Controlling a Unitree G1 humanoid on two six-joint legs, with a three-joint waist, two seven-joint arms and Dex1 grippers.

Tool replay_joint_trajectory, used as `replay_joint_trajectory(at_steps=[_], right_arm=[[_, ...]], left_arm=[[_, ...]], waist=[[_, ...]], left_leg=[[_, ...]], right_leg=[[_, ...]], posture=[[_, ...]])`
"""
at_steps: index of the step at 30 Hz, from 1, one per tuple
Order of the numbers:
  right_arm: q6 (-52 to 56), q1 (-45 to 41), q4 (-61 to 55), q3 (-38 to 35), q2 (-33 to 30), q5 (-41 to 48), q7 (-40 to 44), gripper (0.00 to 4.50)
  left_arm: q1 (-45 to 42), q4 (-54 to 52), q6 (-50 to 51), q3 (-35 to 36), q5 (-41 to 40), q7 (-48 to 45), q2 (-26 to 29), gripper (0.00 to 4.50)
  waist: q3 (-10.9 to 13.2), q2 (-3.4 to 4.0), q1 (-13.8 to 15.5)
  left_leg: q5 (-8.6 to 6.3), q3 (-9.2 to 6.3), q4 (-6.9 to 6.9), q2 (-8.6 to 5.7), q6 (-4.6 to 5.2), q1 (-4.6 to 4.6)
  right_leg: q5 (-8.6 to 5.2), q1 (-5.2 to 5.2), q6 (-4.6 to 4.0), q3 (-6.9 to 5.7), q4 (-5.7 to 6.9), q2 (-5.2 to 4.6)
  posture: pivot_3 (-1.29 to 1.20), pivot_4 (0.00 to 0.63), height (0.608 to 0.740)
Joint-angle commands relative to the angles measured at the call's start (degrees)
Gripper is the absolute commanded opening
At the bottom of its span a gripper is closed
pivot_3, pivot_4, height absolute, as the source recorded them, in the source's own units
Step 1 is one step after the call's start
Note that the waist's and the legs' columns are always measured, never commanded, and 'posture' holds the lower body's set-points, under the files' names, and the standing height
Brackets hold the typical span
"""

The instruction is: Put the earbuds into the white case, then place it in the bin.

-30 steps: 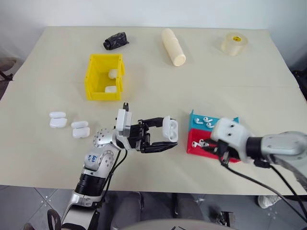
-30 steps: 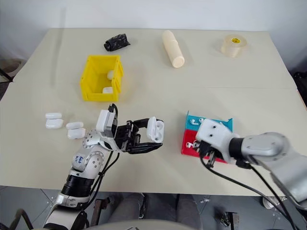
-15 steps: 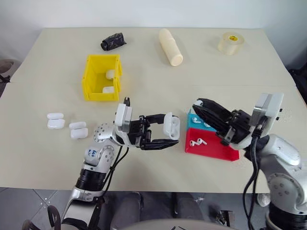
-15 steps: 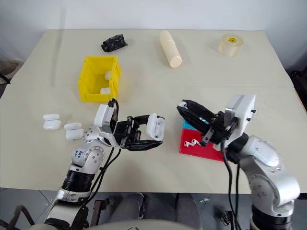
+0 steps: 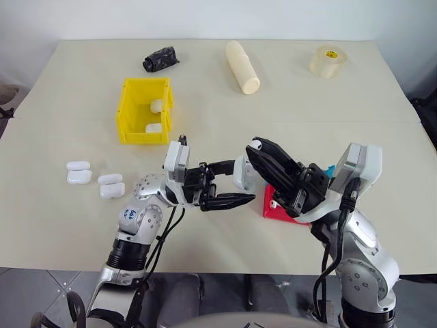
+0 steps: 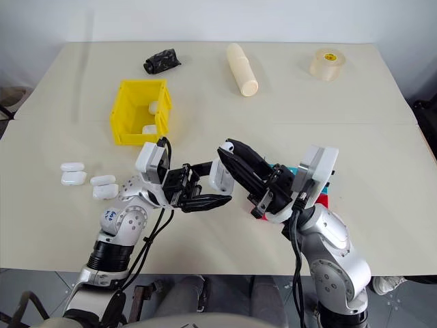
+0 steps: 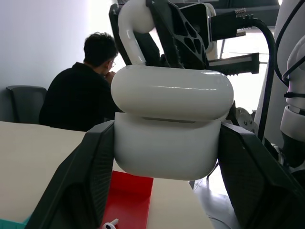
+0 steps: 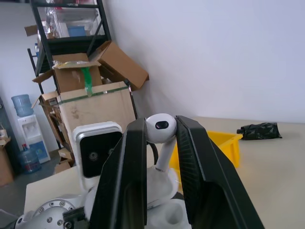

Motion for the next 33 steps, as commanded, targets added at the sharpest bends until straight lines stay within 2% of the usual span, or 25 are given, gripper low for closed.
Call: replay_joint_trajectory(at_steps=[1,25,33], right_arm=[[-2.83,1.67,-0.13,0.83,0.30,-0.54,0.09,0.52],[-10.82,3.29,7.10,6.37,-3.40,-7.36,5.46,0.52],[-9.09,3.31,7.44,7.18,-4.77,-5.04,6.55,0.52]], left_arm=[[-0.46,-3.52,0.53,0.64,-1.91,0.76,-0.06,2.83],[-1.03,-5.04,1.53,0.21,-2.59,0.92,-0.12,2.83],[-1.24,-4.81,1.14,0.11,-2.40,0.62,-0.54,2.83]], waist=[[0.00,0.00,0.00],[0.00,0.01,-0.36],[0.00,0.00,-0.36]], left_leg=[[0.00,0.00,0.00,0.00,0.00,0.00],[0.00,0.01,-0.01,-0.07,0.00,0.01],[0.00,0.01,-0.01,-0.06,-0.01,0.01]], right_leg=[[0.00,0.00,0.00,0.00,0.00,-0.01],[0.00,0.00,0.00,0.01,0.00,0.00],[0.00,0.00,0.00,0.01,0.00,0.00]], posture=[[0.00,0.150,0.740],[0.00,0.150,0.740],[0.00,0.150,0.740]])
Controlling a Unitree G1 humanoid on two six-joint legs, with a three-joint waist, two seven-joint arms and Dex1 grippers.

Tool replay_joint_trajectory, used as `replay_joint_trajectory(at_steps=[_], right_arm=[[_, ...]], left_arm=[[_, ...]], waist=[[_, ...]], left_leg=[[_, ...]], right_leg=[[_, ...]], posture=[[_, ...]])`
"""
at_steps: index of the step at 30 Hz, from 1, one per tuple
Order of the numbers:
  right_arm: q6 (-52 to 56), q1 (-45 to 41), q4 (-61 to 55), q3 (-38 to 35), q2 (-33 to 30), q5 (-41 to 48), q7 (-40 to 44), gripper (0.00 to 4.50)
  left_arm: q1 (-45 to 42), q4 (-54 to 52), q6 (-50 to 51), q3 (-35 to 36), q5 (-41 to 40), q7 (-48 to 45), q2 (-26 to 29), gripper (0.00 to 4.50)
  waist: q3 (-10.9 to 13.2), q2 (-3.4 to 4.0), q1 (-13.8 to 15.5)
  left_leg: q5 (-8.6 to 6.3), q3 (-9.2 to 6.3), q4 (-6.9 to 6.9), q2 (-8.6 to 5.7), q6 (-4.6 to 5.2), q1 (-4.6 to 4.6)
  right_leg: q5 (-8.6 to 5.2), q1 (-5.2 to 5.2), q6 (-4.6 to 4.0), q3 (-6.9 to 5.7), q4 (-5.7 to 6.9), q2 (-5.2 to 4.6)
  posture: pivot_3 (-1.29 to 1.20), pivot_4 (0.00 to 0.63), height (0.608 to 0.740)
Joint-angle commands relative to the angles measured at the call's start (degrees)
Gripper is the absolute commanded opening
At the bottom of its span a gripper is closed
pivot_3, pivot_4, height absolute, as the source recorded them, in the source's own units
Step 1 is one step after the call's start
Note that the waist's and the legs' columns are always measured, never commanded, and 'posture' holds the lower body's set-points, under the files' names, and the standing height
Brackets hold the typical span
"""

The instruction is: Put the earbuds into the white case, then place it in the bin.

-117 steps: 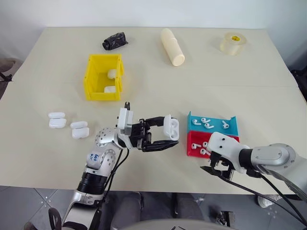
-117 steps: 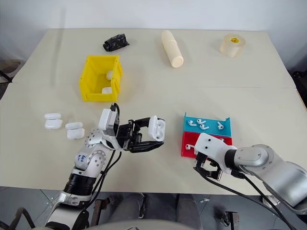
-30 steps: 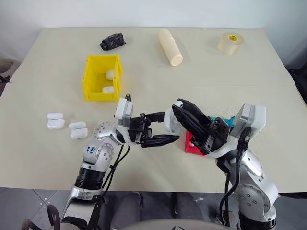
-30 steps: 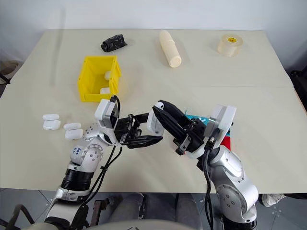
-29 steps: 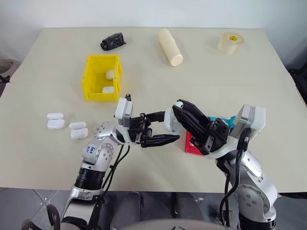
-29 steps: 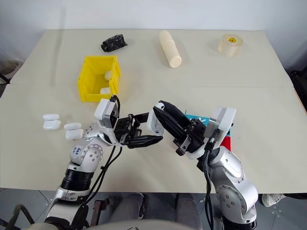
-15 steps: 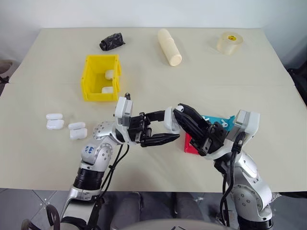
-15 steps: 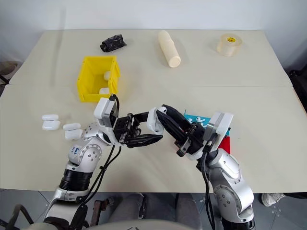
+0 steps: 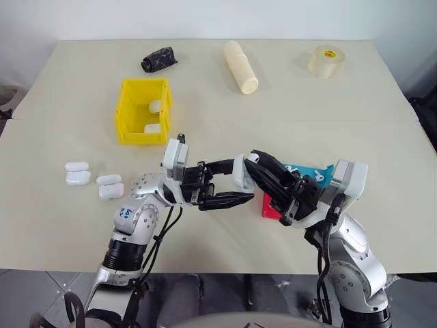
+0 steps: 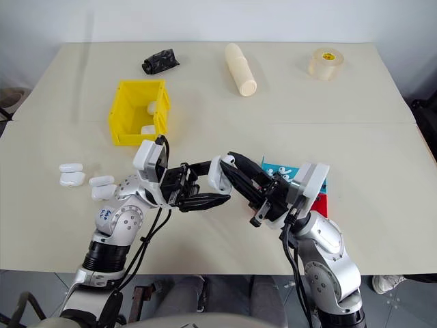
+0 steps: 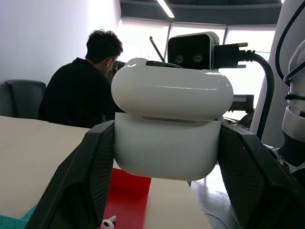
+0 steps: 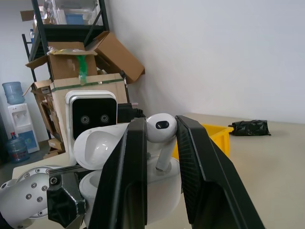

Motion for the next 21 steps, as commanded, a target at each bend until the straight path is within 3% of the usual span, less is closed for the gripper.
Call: replay_joint_trajectory(at_steps=[1,12,21], right_arm=[[3.08,0.78,0.57,2.73,-1.39,1.12,1.40,0.87],[3.84,-0.09,0.71,1.90,-2.85,3.22,1.14,4.47],[3.95,-0.53,0.25,-0.32,-4.18,5.30,0.89,4.47]], left_arm=[[-1.28,-3.19,-1.14,-0.19,-1.78,-0.27,-1.46,2.83],[-1.67,-2.49,-1.81,-0.23,-1.15,-0.85,-2.00,2.83],[-1.51,-2.28,-2.27,-0.12,-0.71,-0.74,-2.61,2.83]], waist=[[0.00,0.00,0.00],[0.00,0.00,0.01],[0.00,0.00,0.02]], left_leg=[[0.00,0.00,0.00,0.01,0.00,0.00],[0.00,0.00,0.00,0.01,0.00,0.00],[0.00,0.00,0.00,0.02,0.00,0.00]], right_leg=[[0.00,0.00,0.00,0.00,0.00,0.00],[0.00,0.01,0.00,0.00,-0.01,0.00],[0.00,0.01,0.00,0.00,-0.02,-0.01]], posture=[[0.00,0.150,0.740],[0.00,0.150,0.740],[0.00,0.150,0.740]])
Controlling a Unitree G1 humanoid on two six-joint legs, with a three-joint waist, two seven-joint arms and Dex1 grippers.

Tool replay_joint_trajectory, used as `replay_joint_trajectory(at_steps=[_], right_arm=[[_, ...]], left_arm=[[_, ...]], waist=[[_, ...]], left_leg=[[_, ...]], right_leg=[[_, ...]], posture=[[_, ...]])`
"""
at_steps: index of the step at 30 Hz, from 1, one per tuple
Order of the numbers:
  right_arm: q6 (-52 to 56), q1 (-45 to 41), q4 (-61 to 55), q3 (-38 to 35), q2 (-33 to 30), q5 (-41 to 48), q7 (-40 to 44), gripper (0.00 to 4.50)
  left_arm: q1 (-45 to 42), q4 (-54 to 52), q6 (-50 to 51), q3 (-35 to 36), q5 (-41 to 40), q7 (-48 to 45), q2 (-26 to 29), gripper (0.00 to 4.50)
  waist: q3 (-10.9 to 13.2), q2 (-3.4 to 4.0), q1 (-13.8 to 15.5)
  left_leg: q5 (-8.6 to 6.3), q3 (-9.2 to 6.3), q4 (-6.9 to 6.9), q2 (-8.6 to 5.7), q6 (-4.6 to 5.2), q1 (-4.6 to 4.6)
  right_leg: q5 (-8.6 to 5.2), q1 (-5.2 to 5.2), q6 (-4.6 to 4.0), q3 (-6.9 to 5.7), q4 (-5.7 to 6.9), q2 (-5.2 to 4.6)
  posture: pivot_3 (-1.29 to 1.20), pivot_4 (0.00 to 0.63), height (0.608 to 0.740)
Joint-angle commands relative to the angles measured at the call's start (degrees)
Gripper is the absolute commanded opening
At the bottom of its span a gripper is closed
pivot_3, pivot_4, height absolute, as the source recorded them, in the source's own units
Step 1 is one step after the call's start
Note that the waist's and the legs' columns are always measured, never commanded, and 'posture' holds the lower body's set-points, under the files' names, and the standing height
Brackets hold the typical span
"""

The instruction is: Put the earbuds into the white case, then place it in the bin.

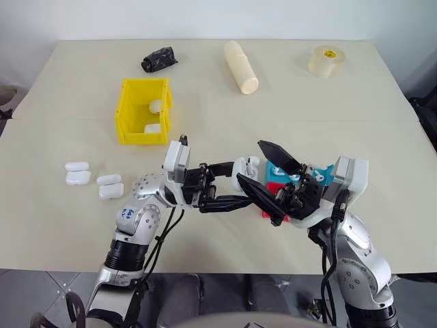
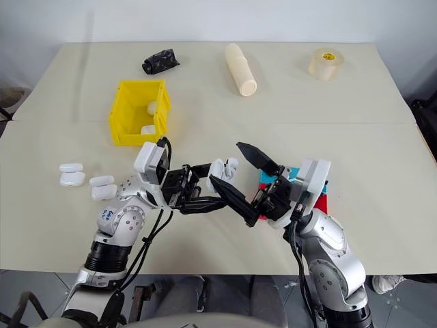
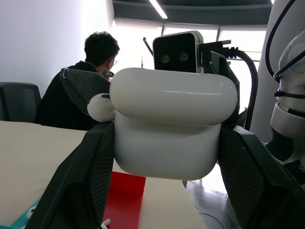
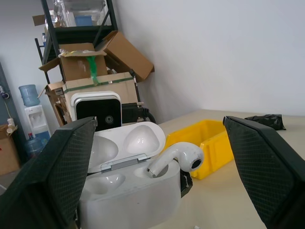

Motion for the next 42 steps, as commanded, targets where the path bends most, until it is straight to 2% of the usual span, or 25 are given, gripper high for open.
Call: replay_joint_trajectory(at_steps=[1,7,12,15,18,22,28,42], right_arm=[[1.71,0.56,-0.36,0.21,-1.40,0.08,0.56,4.47],[4.36,2.20,-3.84,-6.90,-6.96,7.41,0.86,4.47],[11.94,0.97,-4.22,-13.87,-13.09,21.32,-3.30,4.47],[17.84,-1.68,-1.67,-16.09,-16.61,30.13,-8.70,4.47],[22.95,-4.20,1.29,-17.04,-19.12,39.88,-15.67,4.47],[27.71,-8.95,7.38,-17.16,-22.35,57.24,-25.38,4.47],[32.47,-13.21,11.89,-14.13,-25.45,69.12,-32.58,4.47],[38.38,-13.35,10.43,-9.92,-26.62,70.03,-33.93,4.47]], left_arm=[[-1.53,-2.48,-1.74,0.16,-1.35,0.52,-1.55,2.83],[-1.19,-2.27,-2.16,0.57,-0.99,0.29,-1.25,2.83],[-0.86,-1.90,-2.59,0.48,-0.81,0.16,-1.19,2.83],[-1.03,-1.43,-2.82,0.31,-0.64,0.03,-1.39,2.83],[-1.16,-1.09,-3.07,0.18,-0.43,-0.17,-1.47,2.83],[-1.07,-0.61,-3.43,-0.46,0.33,-1.23,-0.58,2.83],[-1.25,0.02,-3.59,-1.40,1.21,-2.34,0.65,2.83],[-0.56,0.49,-5.26,-2.72,3.29,-3.45,2.43,2.83]], waist=[[0.00,0.00,-0.01],[0.00,0.00,0.20],[0.00,0.00,0.49],[0.00,-0.01,0.46],[0.01,-0.01,0.60],[0.02,-0.03,0.63],[0.02,-0.03,0.65],[0.02,-0.03,0.67]], left_leg=[[0.00,0.00,0.00,-0.01,0.00,0.00],[0.00,0.00,0.00,0.00,0.01,0.00],[0.00,0.01,0.01,0.11,0.02,-0.01],[0.00,0.02,0.01,0.24,0.02,0.00],[0.00,0.02,0.01,0.27,0.02,-0.01],[0.00,0.04,0.02,0.26,0.04,-0.03],[0.00,0.01,0.01,0.27,0.06,-0.07],[0.00,0.00,0.03,0.29,0.09,-0.12]], right_leg=[[0.00,0.00,0.00,0.00,0.00,0.00],[0.00,0.02,0.00,0.00,-0.02,-0.02],[0.00,0.06,0.00,-0.01,-0.09,-0.03],[0.00,0.06,0.00,-0.02,-0.10,0.00],[0.00,0.07,0.00,-0.03,-0.11,-0.01],[0.01,0.08,0.00,-0.03,-0.15,-0.05],[0.01,0.08,0.00,-0.08,-0.19,-0.03],[0.01,0.07,0.01,-0.09,-0.21,-0.02]], posture=[[0.00,0.150,0.740],[0.00,0.150,0.740],[0.00,0.150,0.740],[0.00,0.150,0.740],[0.00,0.150,0.740],[0.00,0.150,0.740],[0.00,0.150,0.740],[0.00,0.150,0.740]])
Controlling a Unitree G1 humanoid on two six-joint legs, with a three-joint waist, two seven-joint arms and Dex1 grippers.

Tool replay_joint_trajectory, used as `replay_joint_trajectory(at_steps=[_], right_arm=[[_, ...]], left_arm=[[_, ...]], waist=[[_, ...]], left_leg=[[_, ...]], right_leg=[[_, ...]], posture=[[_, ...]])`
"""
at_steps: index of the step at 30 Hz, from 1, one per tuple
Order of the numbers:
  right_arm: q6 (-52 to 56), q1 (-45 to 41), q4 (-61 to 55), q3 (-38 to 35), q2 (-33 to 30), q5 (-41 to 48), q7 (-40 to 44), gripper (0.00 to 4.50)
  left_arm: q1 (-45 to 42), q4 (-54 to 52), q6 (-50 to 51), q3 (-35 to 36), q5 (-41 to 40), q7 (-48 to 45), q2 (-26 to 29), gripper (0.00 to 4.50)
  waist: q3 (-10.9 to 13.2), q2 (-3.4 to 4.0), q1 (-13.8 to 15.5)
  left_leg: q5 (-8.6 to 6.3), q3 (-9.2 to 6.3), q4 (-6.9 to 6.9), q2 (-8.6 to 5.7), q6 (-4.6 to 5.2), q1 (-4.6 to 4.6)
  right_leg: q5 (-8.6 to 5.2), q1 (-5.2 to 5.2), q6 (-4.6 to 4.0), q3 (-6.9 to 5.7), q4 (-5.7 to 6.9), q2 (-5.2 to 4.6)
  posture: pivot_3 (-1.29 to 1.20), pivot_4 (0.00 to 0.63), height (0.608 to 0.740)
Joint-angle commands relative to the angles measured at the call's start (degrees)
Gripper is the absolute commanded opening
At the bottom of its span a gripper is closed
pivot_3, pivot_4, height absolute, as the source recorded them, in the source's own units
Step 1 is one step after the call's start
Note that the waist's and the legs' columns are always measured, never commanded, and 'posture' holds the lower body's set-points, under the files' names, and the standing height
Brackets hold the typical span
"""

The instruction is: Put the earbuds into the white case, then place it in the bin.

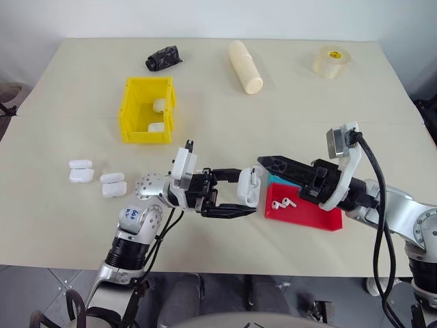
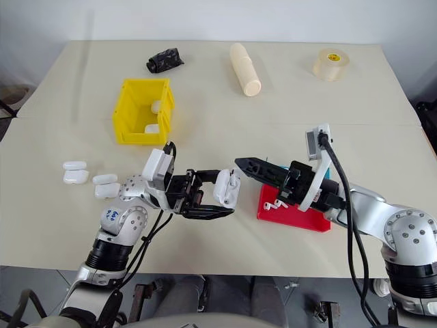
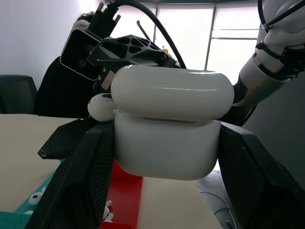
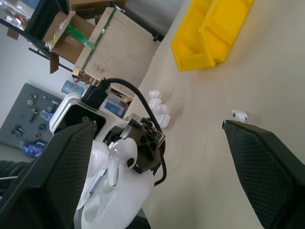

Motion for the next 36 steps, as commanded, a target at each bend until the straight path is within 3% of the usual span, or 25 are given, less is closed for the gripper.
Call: replay_joint_trajectory(at_steps=[1,20,27,36], right_arm=[[0.38,0.29,-2.45,0.11,-0.26,0.44,0.49,4.47],[1.15,-0.07,-1.30,1.31,1.49,-4.20,3.41,4.47],[1.12,-0.20,-1.34,1.24,2.45,-5.04,4.01,2.31],[-0.37,0.29,-3.47,-0.38,3.86,-7.59,6.39,2.31]], left_arm=[[0.10,-1.61,-0.68,-0.01,-0.16,-0.07,0.29,2.83],[0.78,-2.68,-0.09,-0.12,-0.66,0.31,0.67,2.83],[0.94,-2.96,0.10,-0.14,-0.92,0.37,0.92,2.83],[0.87,-2.86,0.42,-0.04,-1.09,0.52,0.90,2.83]], waist=[[0.00,0.00,0.00],[0.00,0.00,-0.01],[0.00,0.00,-0.01],[0.00,0.00,-0.02]], left_leg=[[0.00,0.00,0.00,0.00,0.00,0.00],[0.00,0.00,0.00,0.00,0.00,-0.01],[0.00,0.00,-0.01,0.01,0.00,-0.01],[0.00,-0.01,-0.02,0.00,0.00,-0.02]], right_leg=[[0.00,0.00,0.00,0.00,0.00,0.00],[0.00,-0.01,0.00,0.00,-0.02,0.00],[0.00,-0.01,0.00,0.00,-0.02,0.00],[0.00,-0.01,0.00,0.00,-0.04,0.00]], posture=[[0.00,0.150,0.740],[0.00,0.150,0.740],[0.00,0.150,0.740],[0.00,0.150,0.740]])
